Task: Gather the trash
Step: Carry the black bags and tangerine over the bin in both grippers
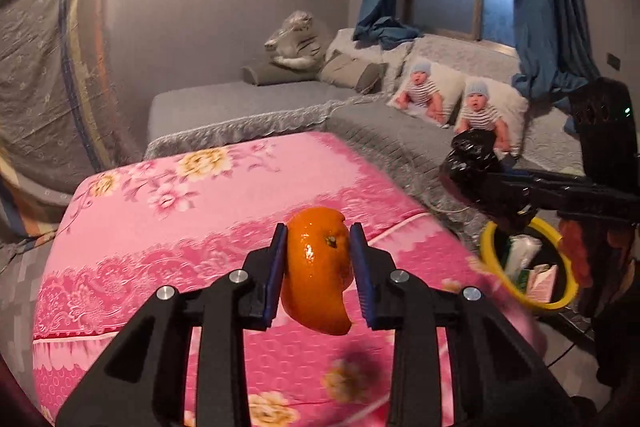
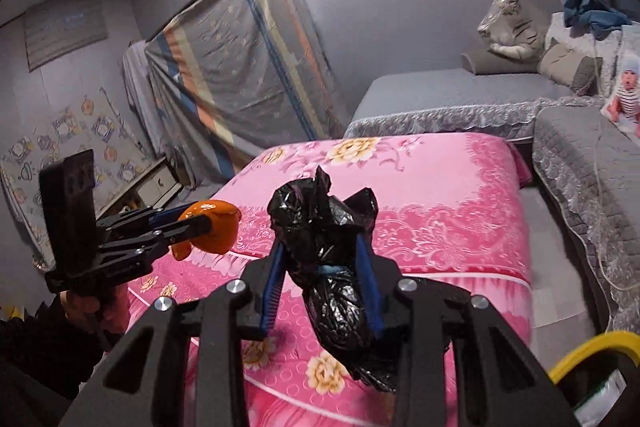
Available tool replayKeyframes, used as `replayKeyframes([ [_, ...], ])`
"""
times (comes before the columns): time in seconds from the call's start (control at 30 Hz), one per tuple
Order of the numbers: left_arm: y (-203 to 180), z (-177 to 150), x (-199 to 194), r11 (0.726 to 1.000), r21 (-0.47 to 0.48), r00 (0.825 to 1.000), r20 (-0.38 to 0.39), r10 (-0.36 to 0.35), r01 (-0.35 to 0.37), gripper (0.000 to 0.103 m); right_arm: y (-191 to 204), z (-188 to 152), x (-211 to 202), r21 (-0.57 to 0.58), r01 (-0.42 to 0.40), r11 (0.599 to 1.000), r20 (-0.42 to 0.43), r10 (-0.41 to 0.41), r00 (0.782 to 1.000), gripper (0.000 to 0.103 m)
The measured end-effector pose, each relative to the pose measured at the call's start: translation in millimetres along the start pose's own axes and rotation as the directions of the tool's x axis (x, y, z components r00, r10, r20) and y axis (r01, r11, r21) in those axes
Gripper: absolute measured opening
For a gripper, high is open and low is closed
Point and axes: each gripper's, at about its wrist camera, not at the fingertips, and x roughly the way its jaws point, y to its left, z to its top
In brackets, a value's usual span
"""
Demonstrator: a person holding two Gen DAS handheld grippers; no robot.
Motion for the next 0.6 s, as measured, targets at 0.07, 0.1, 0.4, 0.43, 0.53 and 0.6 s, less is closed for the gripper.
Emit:
replayKeyframes([
  [0.07,-29.1,6.9,-7.1,0.999,0.025,0.999,0.017,-0.046,0.046,0.029,-6.9,-5.3,-21.9,0.023,0.025,0.999,0.031,-0.025,0.999,0.032],
  [0.1,-37.4,8.6,-7.8,0.998,0.034,0.998,0.023,-0.057,0.056,0.029,-10.7,-8.5,-33.5,0.034,0.042,0.999,0.050,-0.043,0.998,0.032],
  [0.4,-150.9,23.5,3.8,0.966,0.175,0.979,0.045,-0.201,0.190,0.030,-64.3,-44.8,-125.3,0.189,0.217,0.958,0.180,-0.251,0.951,0.032],
  [0.43,-161.6,24.4,7.8,0.961,0.183,0.975,0.041,-0.216,0.206,0.030,-70.1,-50.5,-133.5,0.206,0.247,0.947,0.186,-0.286,0.940,0.032],
  [0.53,-191.4,26.5,23.5,0.946,0.206,0.965,0.026,-0.262,0.252,0.030,-97.2,-70.6,-151.6,0.294,0.292,0.910,0.172,-0.351,0.920,0.032],
  [0.6,-206.7,26.7,36.9,0.935,0.210,0.956,0.005,-0.292,0.284,0.030,-116.1,-87.0,-161.0,0.355,0.326,0.876,0.149,-0.397,0.906,0.032],
])
